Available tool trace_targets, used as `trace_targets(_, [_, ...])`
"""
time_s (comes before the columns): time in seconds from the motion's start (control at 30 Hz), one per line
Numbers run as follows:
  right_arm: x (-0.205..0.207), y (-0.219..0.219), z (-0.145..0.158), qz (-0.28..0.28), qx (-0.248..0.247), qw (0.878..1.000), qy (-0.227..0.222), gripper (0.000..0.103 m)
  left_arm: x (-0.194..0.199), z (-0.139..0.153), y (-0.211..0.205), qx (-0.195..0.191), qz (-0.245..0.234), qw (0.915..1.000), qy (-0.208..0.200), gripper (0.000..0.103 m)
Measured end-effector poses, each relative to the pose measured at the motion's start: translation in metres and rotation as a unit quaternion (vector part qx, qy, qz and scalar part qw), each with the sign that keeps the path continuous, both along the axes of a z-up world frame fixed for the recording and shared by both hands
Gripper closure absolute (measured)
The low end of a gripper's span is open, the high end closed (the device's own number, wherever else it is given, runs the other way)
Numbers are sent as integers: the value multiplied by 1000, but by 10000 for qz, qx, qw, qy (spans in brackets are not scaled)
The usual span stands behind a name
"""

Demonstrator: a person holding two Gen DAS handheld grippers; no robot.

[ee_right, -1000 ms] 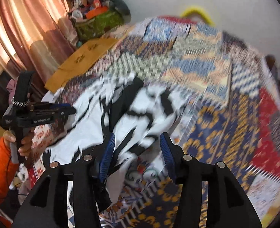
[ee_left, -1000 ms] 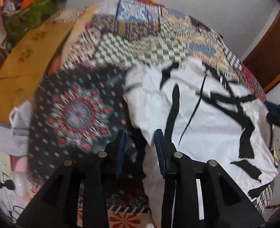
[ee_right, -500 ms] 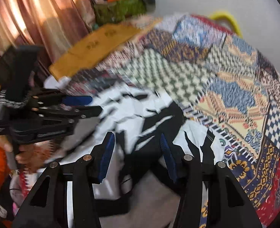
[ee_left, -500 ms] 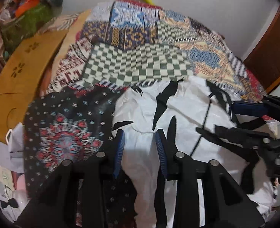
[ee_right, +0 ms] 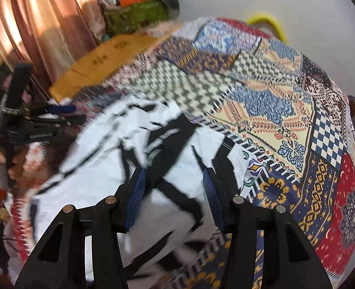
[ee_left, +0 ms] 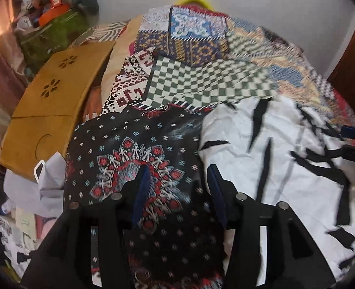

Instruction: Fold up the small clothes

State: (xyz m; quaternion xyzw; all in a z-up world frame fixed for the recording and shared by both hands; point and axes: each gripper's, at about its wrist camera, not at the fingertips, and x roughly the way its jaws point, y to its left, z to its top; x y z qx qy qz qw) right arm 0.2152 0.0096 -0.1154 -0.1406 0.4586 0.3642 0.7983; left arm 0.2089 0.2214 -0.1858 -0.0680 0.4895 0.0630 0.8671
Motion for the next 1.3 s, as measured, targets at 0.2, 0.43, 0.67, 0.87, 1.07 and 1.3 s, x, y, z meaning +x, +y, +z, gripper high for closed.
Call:
trace_targets(0.2, [-39, 8, 3, 314, 231, 9992, 128, 57, -22, 4, -40, -148, -499, 9986, -31, 52])
trace_targets(0.43, [-67, -3, -25, 314, -139, 9992, 201, 57, -44, -28, -69, 9, -694, 9967, 428, 47])
trace_targets(0.67, [-76, -39, -11, -107, 120, 9997, 176, 57, -78, -13, -52, 152, -381, 9984, 386, 44])
trace_targets(0.87, [-95, -57, 40, -343, 797, 9958, -279, 57, -109, 48, -49, 177, -37, 9991, -395, 44])
trace_targets(1.07, [-135, -67, 104, -373, 1513, 9819, -1076, 57, -150, 139, -72, 328, 50, 9840, -1749, 44])
trace_targets(1.3, [-189, -76, 160, -452, 2204, 9528, -2040, 57, -205, 213, -116, 584, -86, 9517, -3014, 44])
